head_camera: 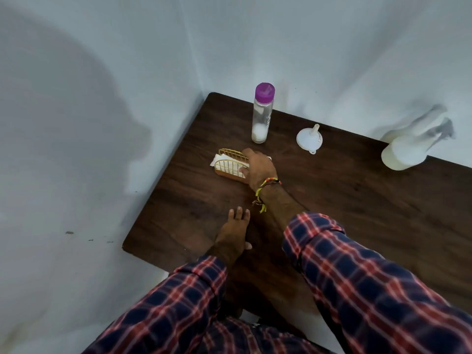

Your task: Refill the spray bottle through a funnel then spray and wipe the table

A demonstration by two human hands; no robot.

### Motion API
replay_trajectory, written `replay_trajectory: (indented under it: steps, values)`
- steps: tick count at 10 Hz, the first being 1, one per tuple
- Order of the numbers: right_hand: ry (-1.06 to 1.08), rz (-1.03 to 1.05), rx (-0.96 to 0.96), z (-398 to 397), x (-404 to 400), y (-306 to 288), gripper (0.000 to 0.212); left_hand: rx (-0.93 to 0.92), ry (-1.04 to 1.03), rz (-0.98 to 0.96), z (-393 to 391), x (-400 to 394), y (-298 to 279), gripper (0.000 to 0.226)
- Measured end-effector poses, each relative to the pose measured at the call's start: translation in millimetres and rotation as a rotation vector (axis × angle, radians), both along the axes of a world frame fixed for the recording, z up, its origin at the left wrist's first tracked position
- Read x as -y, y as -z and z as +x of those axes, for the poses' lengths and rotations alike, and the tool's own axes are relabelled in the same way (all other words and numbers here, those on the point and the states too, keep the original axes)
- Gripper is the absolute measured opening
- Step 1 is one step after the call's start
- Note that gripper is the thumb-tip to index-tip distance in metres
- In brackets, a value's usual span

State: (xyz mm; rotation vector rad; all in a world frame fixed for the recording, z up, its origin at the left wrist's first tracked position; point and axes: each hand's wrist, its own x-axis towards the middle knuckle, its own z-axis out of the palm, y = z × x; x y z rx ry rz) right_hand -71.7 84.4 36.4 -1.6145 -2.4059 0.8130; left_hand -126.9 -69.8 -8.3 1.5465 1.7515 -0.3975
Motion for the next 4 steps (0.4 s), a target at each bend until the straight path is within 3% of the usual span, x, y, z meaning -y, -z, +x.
replay_trajectory:
  steps: [2,4]
  values:
    - [-0.005,-0.014,0.047,18.9,-13.2,-8.9,0.052,-0.047,0.041,-0.046,0.1,-9.5,-4.7,0.109]
    - [0.142,-0.066,-0.019,40.5,7.3,-23.0,0.08,-0.053,0.034,-0.075,1.5,-9.3,-12.3,0.109]
